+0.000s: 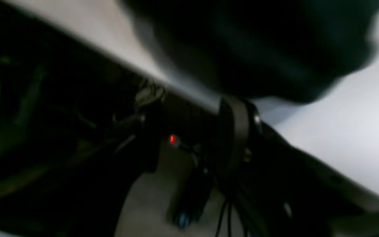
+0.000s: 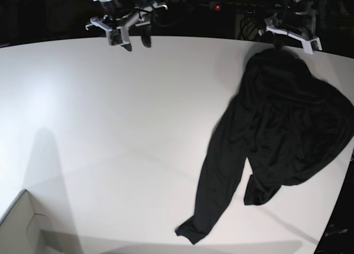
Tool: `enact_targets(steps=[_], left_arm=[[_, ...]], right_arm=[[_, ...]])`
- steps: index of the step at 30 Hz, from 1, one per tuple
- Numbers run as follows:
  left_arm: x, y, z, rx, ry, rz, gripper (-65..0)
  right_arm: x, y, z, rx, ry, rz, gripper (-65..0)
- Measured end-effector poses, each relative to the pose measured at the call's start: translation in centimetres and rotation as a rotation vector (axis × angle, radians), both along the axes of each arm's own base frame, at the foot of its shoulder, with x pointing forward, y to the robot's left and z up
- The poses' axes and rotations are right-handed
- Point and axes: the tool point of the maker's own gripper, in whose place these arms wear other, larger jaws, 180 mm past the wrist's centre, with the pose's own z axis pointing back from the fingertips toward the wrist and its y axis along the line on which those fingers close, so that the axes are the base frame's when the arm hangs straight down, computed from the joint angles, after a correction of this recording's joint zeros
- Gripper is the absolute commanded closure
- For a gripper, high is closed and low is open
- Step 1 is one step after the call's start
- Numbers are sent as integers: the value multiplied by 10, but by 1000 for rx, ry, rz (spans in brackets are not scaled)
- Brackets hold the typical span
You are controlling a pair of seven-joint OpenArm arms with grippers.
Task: Layout the t-shirt on the table in an organized manner, then fold the t-shirt properly
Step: 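Drag the grasped shirt with the left gripper toward the right gripper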
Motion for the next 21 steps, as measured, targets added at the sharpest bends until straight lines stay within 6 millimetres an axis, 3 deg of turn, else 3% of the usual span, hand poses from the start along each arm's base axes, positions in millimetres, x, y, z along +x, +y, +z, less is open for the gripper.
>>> enact_targets(steps=[2,4,7,12,21], left_arm=[[13,-2,20,12,-68,-13,-275],[20,-8,28,-28,-109,-8,-275],[20,-8,19,-67,-92,5,-275],[37,3,16,-69,-128,50,-275],[39,3,-20,-121,-63,86,-260]], right_arm=[[2,10,3,21,-12,19,-286],[5,17,6,34,-22,32,-286],[7,22,8,39,-30,47,-287],[14,25,11,44,-51,52,-287],[11,20,8,23,-45,70,-287]])
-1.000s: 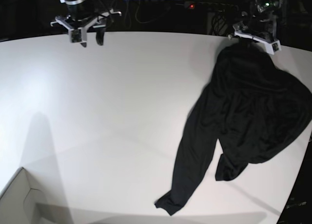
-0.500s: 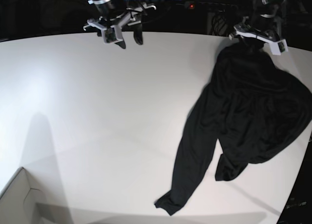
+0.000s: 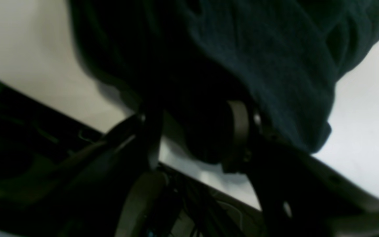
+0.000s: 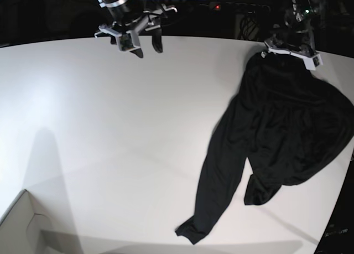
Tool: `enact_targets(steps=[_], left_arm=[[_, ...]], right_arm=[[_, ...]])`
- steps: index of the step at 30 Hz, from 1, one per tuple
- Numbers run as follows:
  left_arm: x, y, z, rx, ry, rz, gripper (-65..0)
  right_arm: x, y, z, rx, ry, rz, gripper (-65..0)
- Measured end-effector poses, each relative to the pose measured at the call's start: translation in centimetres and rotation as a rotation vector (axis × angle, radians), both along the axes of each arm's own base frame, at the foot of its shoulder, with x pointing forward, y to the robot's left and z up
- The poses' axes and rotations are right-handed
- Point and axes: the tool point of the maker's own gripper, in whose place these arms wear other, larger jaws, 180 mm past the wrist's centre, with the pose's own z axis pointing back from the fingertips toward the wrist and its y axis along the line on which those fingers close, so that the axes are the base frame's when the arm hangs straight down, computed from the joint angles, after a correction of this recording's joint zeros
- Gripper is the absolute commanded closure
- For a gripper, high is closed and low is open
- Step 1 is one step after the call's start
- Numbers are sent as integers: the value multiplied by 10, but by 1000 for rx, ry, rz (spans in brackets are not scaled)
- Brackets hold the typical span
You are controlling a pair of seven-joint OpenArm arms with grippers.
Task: Layout the t-shirt on the table in an organized manner, then fold the t-shirt properly
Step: 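Drag the grasped shirt with the left gripper toward the right gripper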
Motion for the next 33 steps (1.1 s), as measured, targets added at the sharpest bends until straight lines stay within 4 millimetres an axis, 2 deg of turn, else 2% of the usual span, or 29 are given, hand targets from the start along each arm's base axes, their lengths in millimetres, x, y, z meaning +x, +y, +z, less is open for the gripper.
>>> enact_targets(steps=[1,3,6,11,14,17,22,26,28,33], left_arm=[[-2,0,-2,-1,7,1,-236],[-3,0,-2,-4,11,1,-143],[6,-8,9,-11,-31,6,0],[22,-25,46,-29,-148,20,-1],[24,-41,54,-58,-170,12,-1],[31,-75,54,-109,-179,-63,-1],[40,-148,60,-226,-198,-223,-1],[54,-200,77,-284,-252,-377,-2],[61,-214,86,-278,-280,-458,-2],[79,-234,104,-247,-346,-577,-2]], right_arm=[[0,0,0,-2,0,2,-287],[0,-1,0,-2,0,1,-287],[0,-2,0,-5,-1,-1,-286],[0,-5,-1,-17,-1,7,-285],[1,-6,-1,-18,-4,4,-285],[11,-19,0,-42,-25,-25,-285],[14,-36,-1,-74,-28,-58,-285],[16,-45,-2,-92,-29,-76,-287],[15,-45,-3,-93,-25,-73,-287],[11,-46,-4,-101,-17,-59,-287]])
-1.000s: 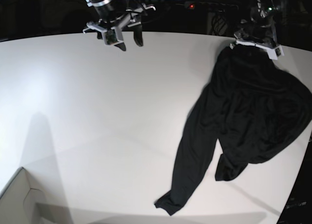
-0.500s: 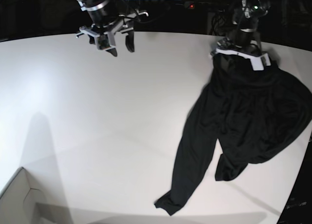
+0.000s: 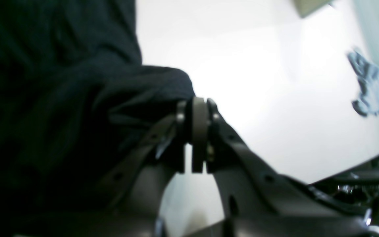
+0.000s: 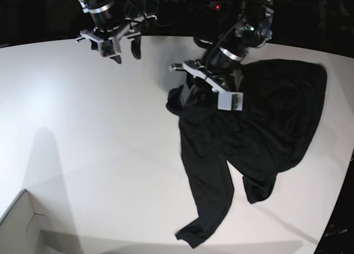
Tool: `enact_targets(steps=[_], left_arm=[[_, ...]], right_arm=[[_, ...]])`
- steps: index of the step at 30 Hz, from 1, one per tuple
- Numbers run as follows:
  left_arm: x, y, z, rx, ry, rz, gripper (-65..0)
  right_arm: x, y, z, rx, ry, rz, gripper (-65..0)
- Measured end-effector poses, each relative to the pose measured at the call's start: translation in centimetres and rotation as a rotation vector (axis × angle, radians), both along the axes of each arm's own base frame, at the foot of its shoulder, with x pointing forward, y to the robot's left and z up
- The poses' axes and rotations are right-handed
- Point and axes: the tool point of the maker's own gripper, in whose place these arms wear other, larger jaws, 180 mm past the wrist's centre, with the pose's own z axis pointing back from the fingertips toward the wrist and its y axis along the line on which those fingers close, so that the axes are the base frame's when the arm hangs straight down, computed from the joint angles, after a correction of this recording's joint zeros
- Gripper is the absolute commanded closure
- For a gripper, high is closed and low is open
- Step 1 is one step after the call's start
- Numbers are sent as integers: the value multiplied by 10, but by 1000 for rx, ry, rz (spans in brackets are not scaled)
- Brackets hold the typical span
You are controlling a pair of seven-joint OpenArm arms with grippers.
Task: Layout the t-shirt on the table in an organized manner, then fold the t-shirt properly
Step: 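Drag the grasped shirt with the left gripper toward the right gripper, then lower the right gripper onto the shirt edge nearest it and grasp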
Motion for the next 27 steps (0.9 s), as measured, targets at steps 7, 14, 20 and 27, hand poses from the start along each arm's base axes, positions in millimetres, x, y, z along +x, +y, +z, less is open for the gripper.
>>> enact_targets(steps=[7,14,20,27], left_arm=[[25,-49,47,-8,-172,-178,-5],[17,-56,38,-14,-143,-205,-243],[13,-54,34,-12,-128,-203,-475],[-5,-19,0,100,-58,-211,-476]], right_arm=[[0,0,0,-1,-1,0,-288],[1,-1,0,-1,-2,0,-288],[0,0,0,0,-2,1,-288],[0,0,-3,-6,19,2,-288]])
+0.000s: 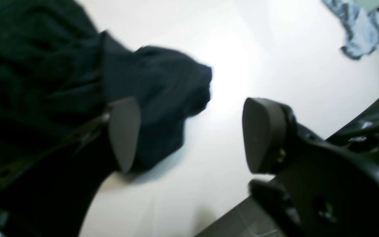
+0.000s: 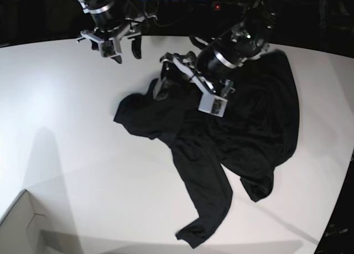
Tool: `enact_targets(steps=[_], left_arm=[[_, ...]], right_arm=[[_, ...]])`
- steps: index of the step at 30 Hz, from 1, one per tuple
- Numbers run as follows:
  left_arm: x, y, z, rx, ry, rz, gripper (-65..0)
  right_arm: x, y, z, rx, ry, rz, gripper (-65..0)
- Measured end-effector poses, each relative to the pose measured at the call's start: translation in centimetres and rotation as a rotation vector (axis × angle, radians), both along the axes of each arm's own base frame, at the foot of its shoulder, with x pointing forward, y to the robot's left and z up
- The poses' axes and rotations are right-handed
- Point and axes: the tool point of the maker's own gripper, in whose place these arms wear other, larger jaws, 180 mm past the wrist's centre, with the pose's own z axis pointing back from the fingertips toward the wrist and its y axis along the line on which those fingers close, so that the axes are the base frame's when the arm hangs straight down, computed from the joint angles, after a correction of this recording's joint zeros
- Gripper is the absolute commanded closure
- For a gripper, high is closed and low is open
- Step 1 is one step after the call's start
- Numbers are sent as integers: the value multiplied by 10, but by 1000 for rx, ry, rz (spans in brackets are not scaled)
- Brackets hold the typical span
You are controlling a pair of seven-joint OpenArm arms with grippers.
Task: Layout the t-shirt on the table in an organized manner, then fold the t-shirt properly
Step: 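Lower the right gripper onto the shirt edge nearest it and grasp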
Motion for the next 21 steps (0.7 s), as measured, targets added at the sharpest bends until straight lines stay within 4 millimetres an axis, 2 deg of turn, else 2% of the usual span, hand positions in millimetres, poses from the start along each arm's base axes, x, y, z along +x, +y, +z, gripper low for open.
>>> enact_targets(steps=[4,10,12,16,21], left_arm=[[-3,44,-23,57,64,113,-478],[6,99,-39,112,89,264,-479],[0,111,-54,136,141,286,-479],[-8,129,-61,153,161,335,-479],[-22,148,-80,183,225,377,-480]], right_arm=[[8,-2,-4,-17,31,1,-288],[22,-2,1,-19,7,0,-288],[24,-2,0,-22,14,0,-288],[33,-1,6,-19,-22,0,-290],[31,-1,5,-18,-18,2,-383]])
